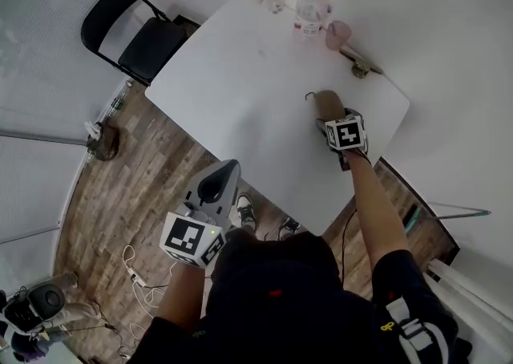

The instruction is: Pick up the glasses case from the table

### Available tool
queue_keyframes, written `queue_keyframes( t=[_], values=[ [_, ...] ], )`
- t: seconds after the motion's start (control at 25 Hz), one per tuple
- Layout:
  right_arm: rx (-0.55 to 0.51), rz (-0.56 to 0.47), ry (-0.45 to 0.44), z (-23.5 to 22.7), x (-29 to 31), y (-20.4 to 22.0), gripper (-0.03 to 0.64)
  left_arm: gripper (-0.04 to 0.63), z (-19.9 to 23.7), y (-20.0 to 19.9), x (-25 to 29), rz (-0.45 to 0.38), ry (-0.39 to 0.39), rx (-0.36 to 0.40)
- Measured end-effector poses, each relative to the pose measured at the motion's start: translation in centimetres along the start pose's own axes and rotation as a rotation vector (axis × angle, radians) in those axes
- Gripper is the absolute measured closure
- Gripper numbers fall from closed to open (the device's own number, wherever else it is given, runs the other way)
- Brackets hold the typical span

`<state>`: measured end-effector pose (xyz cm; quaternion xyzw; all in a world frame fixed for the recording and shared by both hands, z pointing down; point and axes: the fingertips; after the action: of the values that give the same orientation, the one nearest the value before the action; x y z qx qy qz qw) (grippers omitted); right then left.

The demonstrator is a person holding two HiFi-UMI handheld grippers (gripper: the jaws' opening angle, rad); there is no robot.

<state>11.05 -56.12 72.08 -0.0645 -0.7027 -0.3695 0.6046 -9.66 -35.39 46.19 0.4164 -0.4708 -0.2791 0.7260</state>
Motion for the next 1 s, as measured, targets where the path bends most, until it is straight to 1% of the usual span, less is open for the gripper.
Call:
queue_keyframes(
  t=[0.12,0.28,0.44,0.56,0.68,0.84,1.0],
  values=[
    [0.025,-0.002,-0.001,0.0,0.4,0.0,0.223,0.575,0.5,0.4,0.1,0.008,-0.002,-0.002],
    [0.062,0.003,-0.029,0.1,0.8,0.1,0.224,0.575,0.9,0.7,-0.1,0.011,-0.001,0.001],
    [0.069,-0.028,0.009,-0.3,0.4,0.1,0.224,0.575,0.8,0.4,-0.4,0.006,0.006,0.012],
    [0.077,-0.108,0.025,-0.4,-1.2,-0.5,0.225,0.575,0.7,0.2,-0.8,0.002,0.015,0.016],
    [0.091,-0.199,0.014,0.0,-4.6,-1.8,0.225,0.575,0.3,-0.2,-0.9,-0.008,0.029,0.025],
    [0.087,-0.329,-0.001,1.5,-10.8,-3.5,0.225,0.575,-0.7,-1.2,-1.2,-0.031,0.059,0.043],
    [0.104,-0.455,-0.028,3.4,-17.4,-4.1,0.225,0.575,-1.8,-2.6,-1.6,-0.064,0.084,0.068]
  ],
)
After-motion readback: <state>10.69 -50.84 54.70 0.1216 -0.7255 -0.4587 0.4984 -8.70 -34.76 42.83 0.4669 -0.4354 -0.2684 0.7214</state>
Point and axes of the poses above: the fingertips, and each gripper's own axes: x forward along the fingers, z to its left, y out of its underside, and after that the axes turned 9 degrees about z, right-handed
